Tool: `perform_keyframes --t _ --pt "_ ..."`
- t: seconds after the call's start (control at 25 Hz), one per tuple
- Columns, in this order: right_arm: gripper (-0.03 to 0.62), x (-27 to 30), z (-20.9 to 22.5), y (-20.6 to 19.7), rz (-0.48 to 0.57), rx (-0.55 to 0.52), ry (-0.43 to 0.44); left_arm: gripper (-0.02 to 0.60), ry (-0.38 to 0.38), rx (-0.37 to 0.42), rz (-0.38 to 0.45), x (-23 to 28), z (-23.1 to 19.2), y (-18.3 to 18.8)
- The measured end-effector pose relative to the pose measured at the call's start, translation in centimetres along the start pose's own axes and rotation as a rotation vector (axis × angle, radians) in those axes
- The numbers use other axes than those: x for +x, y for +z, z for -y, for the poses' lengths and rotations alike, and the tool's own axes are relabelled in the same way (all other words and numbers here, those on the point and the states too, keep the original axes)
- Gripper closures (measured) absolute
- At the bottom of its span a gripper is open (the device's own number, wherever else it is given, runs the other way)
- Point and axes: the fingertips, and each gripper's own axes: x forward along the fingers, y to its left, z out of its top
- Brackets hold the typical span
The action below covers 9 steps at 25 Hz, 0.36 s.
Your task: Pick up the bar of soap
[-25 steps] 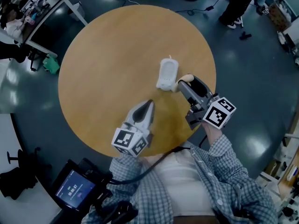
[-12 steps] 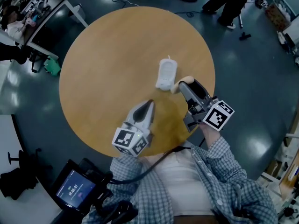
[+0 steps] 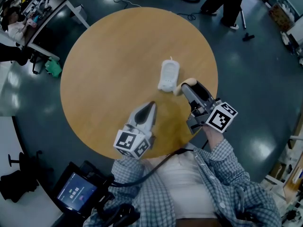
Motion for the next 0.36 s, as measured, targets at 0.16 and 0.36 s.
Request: perform_keyframes --t 0.16,0.36 --pt "0.338 0.11 -0.02 -0.06 -0.008 0.001 0.004 0.583 0.001 0.001 -0.001 0.08 -0.01 0.03" --pt "0.338 0.16 0.07 -0.22 -0.017 0.004 -0.002 0.583 0.002 -0.001 -0.002 0.13 0.09 -0.02"
